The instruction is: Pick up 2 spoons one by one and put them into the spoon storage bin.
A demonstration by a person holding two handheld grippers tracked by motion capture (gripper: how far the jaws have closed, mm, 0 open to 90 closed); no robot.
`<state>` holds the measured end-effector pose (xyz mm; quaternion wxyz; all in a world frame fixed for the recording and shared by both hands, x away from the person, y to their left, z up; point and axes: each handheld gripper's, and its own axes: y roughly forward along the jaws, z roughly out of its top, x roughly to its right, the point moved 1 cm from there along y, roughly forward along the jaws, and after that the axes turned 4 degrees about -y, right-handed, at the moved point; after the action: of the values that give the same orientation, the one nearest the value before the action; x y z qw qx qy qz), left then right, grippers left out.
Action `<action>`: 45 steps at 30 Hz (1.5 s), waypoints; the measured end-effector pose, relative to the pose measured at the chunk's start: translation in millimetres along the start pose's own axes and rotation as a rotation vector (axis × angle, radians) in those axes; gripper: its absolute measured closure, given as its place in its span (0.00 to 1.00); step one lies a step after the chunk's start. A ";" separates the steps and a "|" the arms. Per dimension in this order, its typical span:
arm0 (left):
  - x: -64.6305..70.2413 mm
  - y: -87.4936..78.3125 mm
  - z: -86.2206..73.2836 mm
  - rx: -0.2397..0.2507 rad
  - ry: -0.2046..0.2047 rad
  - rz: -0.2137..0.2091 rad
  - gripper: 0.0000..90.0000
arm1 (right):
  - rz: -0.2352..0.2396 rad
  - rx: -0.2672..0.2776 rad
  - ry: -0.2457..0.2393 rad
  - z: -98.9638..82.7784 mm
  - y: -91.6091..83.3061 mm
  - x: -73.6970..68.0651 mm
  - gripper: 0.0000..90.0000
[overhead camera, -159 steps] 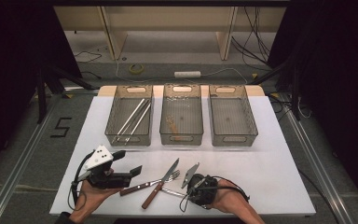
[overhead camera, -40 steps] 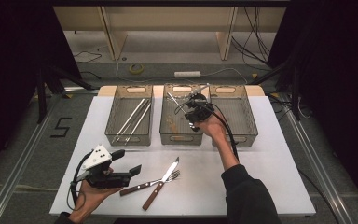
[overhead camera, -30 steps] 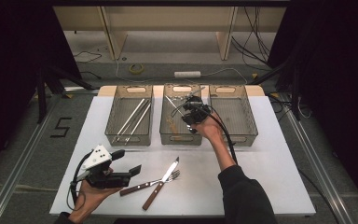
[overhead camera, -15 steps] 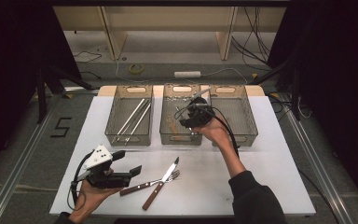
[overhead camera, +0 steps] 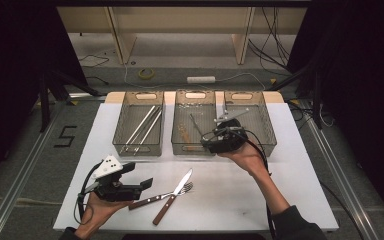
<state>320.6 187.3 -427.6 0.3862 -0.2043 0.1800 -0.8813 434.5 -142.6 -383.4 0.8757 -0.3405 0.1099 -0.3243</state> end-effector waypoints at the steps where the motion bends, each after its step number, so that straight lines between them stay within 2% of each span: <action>1: 0.2 0.3 0.1 -0.003 -0.002 -0.001 0.17 | -0.001 0.006 -0.003 -3.9 -2.8 -1.3 0.41; 7: 2.0 2.4 0.3 -0.016 -0.006 -0.006 0.17 | 0.002 0.048 0.013 -26.1 -16.5 -5.0 0.40; 14: 4.6 3.7 1.0 -0.030 0.002 -0.013 0.17 | 0.005 0.092 0.057 -50.8 -26.4 -3.2 0.36; 19: 6.4 5.3 1.2 -0.052 -0.001 -0.019 0.17 | 0.015 0.148 0.086 -66.2 -37.7 -4.3 0.35; 29: 19.3 10.7 3.5 -0.127 0.015 -0.031 0.17 | 0.000 0.167 0.096 -87.1 -51.0 -8.1 0.34; 40: 28.5 16.7 3.9 -0.188 0.027 -0.042 0.17 | 0.015 0.204 0.101 -99.1 -58.0 -17.9 0.33; 45: 32.1 19.4 4.1 -0.217 0.036 -0.041 0.17 | 0.023 0.196 0.101 -106.0 -59.7 -23.1 0.33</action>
<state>314.6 150.1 -426.3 0.3405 -0.2328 0.2769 -0.8679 343.6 -216.7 -423.0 0.9018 -0.2352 0.1253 -0.3401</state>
